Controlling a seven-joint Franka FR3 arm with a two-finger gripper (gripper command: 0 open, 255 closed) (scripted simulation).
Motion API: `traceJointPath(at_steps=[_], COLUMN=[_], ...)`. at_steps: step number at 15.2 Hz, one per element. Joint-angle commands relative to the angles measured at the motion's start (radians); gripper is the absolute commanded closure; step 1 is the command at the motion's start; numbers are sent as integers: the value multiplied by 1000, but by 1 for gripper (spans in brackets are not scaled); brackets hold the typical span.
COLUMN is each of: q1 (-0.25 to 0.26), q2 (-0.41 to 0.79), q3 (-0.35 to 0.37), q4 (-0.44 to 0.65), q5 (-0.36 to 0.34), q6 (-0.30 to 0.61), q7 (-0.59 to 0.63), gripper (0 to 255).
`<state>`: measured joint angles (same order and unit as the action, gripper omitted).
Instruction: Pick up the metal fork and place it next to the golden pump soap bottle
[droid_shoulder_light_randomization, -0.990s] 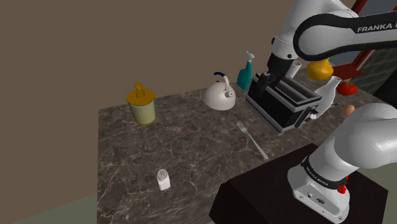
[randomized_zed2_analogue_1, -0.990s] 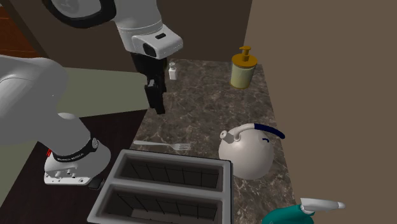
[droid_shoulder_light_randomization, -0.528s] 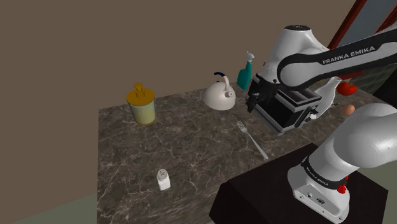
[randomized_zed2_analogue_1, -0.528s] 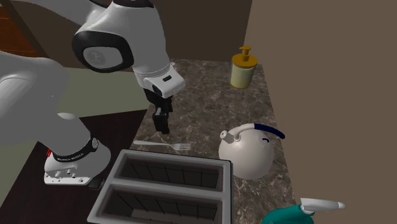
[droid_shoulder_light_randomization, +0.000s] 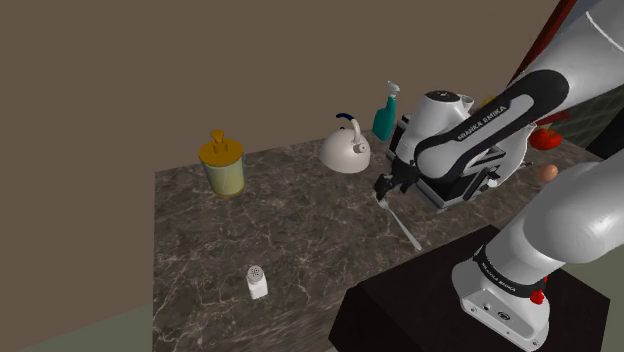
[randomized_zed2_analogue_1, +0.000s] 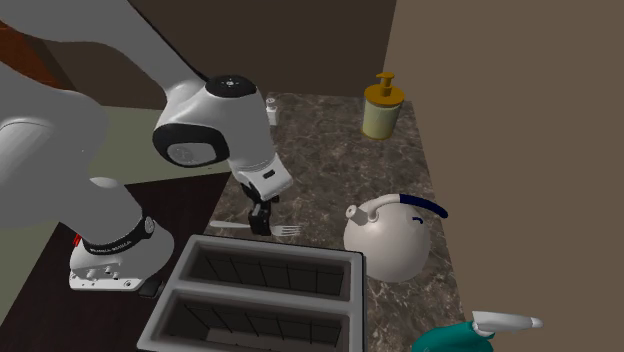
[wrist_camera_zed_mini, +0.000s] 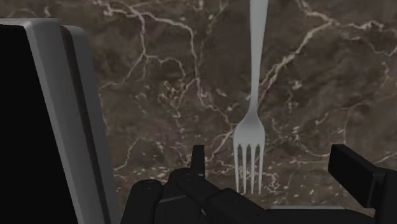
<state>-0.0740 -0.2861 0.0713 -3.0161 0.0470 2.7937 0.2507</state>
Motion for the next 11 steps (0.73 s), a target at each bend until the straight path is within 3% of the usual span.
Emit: traceJointPath(at_steps=[1,7,11], q1=[-6,-25,-27], q2=[90,247,263], q3=[3,12,12], q4=[6,24,26], q5=[2,-31,-39], q6=[89,228,241], q7=[11,33,38], gripper=[0,0,0])
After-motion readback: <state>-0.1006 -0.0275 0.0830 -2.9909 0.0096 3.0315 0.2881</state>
